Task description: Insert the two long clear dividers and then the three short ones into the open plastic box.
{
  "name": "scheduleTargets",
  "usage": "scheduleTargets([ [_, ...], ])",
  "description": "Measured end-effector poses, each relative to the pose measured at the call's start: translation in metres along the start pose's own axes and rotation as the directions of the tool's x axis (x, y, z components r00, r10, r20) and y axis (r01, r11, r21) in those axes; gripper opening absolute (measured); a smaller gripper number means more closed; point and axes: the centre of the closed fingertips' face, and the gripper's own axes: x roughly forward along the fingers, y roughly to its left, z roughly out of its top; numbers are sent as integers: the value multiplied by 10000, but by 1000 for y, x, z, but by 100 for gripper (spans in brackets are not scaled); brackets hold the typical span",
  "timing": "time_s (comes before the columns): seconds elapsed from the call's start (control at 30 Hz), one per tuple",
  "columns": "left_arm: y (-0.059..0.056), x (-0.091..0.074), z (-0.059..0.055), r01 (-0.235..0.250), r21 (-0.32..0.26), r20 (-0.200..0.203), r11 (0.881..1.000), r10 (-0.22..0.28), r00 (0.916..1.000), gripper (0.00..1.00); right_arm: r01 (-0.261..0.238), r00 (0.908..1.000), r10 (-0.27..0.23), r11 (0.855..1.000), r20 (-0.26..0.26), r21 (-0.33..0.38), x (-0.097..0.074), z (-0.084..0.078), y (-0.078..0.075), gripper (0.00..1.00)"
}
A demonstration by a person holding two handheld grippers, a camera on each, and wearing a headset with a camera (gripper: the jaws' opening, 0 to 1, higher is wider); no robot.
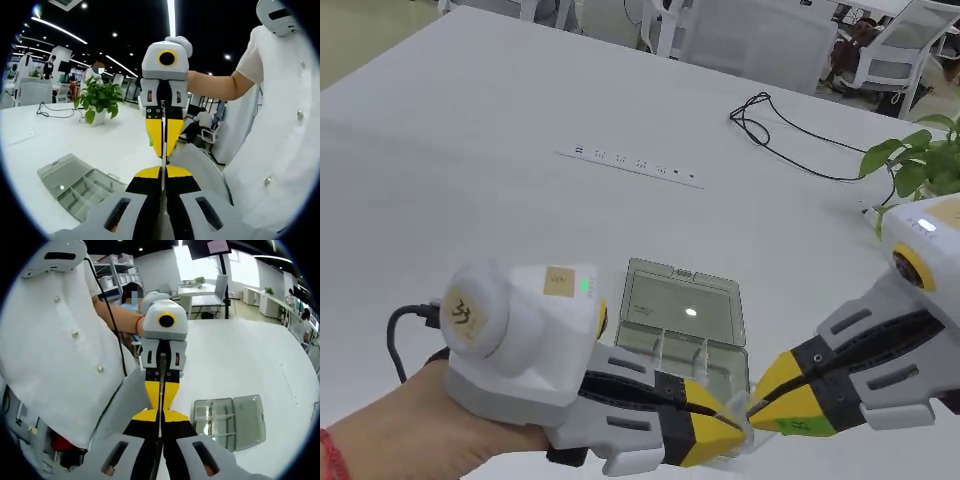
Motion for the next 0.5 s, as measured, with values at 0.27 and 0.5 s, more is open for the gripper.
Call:
scheduleTargets([
  [0.27, 5, -2, -2, -245, -140, 26, 9996, 245, 9997, 1, 114, 9999, -114, 9999, -115, 1, -1, -5, -3, 3],
  [0.5, 13, -9, -6, -665, -255, -58, 9975, 664, 9978, 6, 499, 9985, -498, 9987, -226, 40, -9, -10, -9, 3],
])
